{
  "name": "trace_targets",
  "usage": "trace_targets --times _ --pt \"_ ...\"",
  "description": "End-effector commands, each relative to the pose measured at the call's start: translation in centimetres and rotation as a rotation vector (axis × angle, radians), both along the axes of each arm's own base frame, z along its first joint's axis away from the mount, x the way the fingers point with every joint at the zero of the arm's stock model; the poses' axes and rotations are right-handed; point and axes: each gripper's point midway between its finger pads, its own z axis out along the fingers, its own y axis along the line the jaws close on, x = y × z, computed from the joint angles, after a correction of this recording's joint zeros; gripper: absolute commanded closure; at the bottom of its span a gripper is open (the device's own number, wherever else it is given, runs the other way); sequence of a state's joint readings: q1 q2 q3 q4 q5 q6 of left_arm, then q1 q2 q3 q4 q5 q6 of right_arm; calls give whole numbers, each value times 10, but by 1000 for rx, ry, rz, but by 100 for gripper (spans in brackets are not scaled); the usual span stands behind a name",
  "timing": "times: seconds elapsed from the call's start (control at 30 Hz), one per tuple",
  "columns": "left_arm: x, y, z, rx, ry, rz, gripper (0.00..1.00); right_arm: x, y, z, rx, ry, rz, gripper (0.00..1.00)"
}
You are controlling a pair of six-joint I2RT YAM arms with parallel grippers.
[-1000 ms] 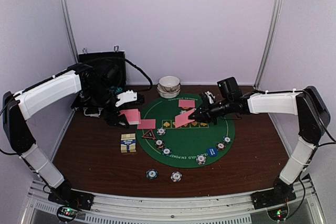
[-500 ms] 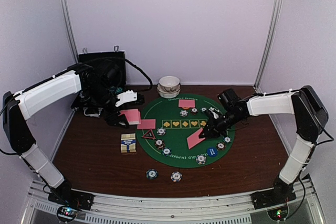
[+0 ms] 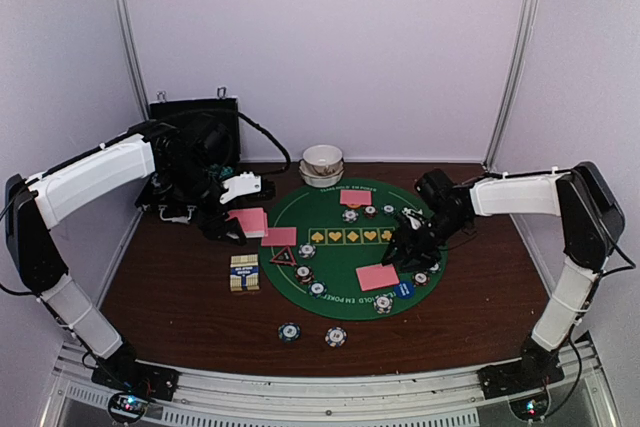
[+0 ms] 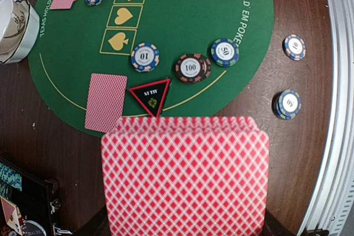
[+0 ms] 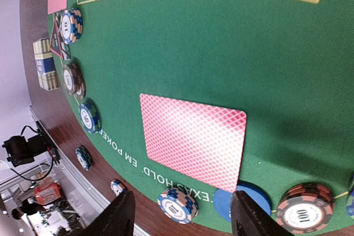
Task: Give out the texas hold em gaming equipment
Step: Distribute the poker card in the small blind area, then pick up the poker card from the face-down deck piles.
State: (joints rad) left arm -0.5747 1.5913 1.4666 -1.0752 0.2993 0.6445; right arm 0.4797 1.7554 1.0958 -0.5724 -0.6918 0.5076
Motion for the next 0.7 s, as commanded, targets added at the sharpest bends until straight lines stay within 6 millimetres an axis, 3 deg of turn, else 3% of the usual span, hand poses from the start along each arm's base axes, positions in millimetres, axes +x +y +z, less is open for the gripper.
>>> trace_targets --times 0.0,0.1,0.2,0.47,0.67 --pt "1 0 8 -20 -12 -6 96 16 -20 20 -137 -109 13 34" --pt "1 0 8 -21 -13 -7 96 24 -24 36 -163 -152 6 27" --pt "1 -1 9 -23 -15 -8 96 26 -7 56 -110 -157 2 21" --pt "2 0 7 -20 -11 1 97 19 94 136 252 -222 25 14" --pt "3 -2 7 -26 -10 10 97 11 150 163 462 -224 25 12"
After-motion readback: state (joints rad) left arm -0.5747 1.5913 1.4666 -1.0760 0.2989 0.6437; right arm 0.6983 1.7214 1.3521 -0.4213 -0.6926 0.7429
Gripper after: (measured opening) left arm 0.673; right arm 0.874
